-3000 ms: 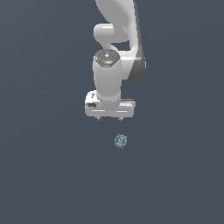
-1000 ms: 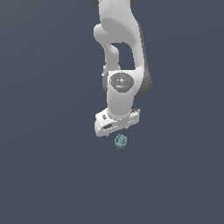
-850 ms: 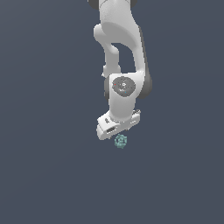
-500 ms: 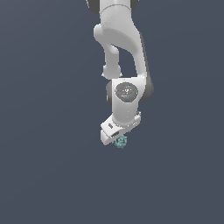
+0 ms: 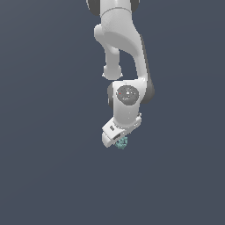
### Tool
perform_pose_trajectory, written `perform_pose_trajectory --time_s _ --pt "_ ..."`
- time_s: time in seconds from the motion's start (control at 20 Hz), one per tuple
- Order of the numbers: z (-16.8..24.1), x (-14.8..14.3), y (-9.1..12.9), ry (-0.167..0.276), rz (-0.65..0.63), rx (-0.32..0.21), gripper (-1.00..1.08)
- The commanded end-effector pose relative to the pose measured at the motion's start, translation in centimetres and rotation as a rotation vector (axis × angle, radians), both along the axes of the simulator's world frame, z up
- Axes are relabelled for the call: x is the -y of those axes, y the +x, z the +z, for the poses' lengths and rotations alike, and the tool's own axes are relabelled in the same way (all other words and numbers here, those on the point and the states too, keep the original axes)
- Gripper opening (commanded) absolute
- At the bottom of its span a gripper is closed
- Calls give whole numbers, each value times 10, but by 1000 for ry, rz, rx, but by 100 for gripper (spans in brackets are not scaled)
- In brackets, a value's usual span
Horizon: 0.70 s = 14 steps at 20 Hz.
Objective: Pick up the object and move it to a goal position.
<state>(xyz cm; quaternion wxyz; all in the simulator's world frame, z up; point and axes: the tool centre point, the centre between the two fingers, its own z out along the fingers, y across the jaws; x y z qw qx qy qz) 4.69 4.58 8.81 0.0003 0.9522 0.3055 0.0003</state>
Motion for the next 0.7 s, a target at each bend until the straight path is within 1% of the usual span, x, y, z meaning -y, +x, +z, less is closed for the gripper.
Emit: perform_pose_trajectory --time_s 0.0,0.35,0.6,0.65 --pt "-7 0 0 0 0 -1 100" --pt "-42 0 -1 0 5 -1 100" --pt "-47 -1 0 0 5 -1 100" --pt "-47 -1 0 0 5 -1 -100"
